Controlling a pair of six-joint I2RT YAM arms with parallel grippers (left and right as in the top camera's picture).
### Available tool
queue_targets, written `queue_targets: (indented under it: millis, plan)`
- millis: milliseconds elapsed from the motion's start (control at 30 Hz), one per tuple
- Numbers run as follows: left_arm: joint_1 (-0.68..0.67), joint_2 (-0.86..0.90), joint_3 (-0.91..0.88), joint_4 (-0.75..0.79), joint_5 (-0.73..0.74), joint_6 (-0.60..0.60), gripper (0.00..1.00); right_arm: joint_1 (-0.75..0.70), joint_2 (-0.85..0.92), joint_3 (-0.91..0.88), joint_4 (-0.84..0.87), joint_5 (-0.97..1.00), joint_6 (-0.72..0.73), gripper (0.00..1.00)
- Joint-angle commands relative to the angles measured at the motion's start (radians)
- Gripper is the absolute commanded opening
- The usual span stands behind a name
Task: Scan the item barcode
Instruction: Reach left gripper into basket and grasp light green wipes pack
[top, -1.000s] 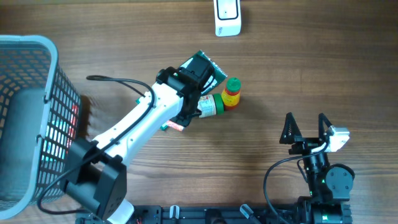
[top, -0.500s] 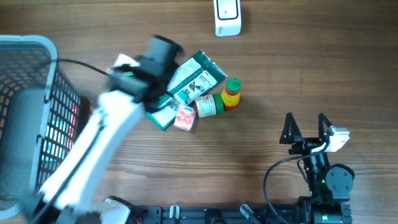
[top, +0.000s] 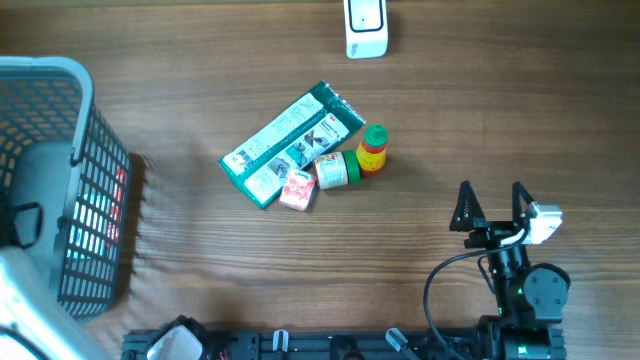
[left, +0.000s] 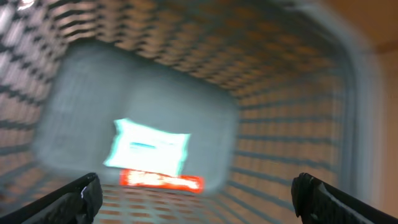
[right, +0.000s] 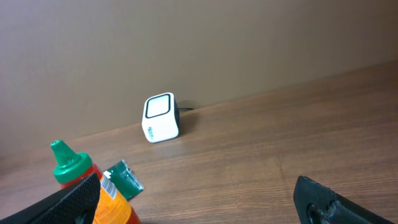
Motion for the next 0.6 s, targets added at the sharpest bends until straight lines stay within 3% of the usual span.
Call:
queue_targets:
  millis: [0, 200, 267, 567]
  plan:
    - [0.109, 0.134, -0.023, -0.038, 0.183, 0.086, 0.96, 0.002, -0.007, -0.001, 0.005, 0.0, -0.011, 1.0]
    - [0.154, 0.296, -0.16, 0.041, 0.216, 0.229, 0.95, 0.002, -0.007, -0.001, 0.005, 0.0, -0.011, 1.0]
    - [0.154, 0.312, -0.202, 0.049, 0.216, 0.223, 0.94, 0.002, -0.007, -0.001, 0.005, 0.0, -0.011, 1.0]
    - [0.154, 0.313, -0.576, 0.443, 0.263, 0.266, 0.97, 0.002, -0.007, -0.001, 0.005, 0.0, -0.011, 1.0]
